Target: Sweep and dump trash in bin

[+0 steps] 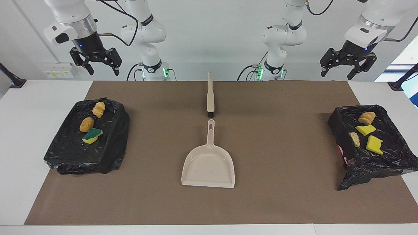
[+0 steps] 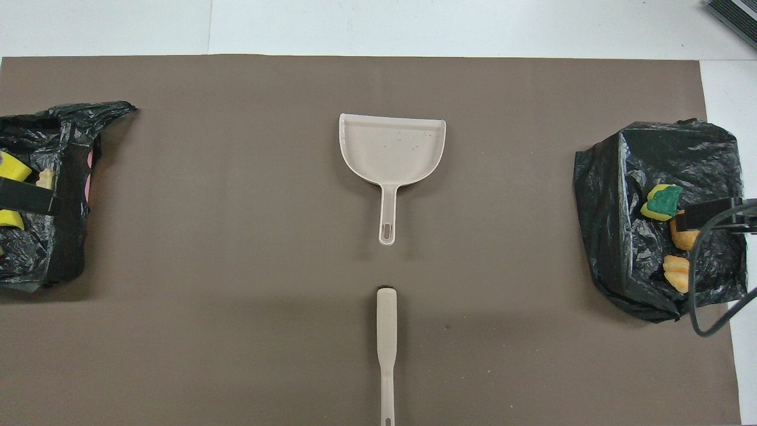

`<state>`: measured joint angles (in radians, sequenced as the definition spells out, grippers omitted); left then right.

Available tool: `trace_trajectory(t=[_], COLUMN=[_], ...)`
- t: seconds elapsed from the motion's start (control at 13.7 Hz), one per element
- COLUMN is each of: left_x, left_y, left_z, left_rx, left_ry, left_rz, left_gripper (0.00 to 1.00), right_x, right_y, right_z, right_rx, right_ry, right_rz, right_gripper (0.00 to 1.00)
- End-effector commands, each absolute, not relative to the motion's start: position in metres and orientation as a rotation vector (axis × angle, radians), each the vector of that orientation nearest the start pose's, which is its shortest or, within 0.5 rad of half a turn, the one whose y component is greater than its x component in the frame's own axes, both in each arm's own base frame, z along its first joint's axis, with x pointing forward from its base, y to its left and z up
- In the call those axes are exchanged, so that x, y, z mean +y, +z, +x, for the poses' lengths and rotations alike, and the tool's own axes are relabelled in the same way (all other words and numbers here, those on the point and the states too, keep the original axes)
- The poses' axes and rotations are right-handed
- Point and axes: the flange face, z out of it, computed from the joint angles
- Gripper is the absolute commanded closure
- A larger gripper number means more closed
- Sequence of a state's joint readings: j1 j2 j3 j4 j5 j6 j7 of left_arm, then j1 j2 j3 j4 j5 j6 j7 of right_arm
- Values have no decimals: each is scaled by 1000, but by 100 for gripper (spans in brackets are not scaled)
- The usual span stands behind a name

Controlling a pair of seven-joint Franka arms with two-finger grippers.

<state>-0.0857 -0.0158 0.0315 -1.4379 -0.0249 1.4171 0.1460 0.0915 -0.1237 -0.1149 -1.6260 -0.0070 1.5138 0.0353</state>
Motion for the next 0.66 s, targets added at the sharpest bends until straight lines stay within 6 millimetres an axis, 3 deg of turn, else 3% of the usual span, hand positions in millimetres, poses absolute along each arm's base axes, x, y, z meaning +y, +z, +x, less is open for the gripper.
trace_trajectory(t=[0.0, 0.58], left_x=[-26, -19], left_y=[680, 673], left_z=[516, 504], left_rx=[319, 299], left_ry=[39, 73], left_rz=[-3146, -3148], left_gripper=[0, 0], right_x=[-20, -21], right_y=[659, 658], right_z=[505, 506], right_rx=[71, 71], right_ry=[-25, -25], right_rz=[-3132, -3133], right_gripper=[0, 0])
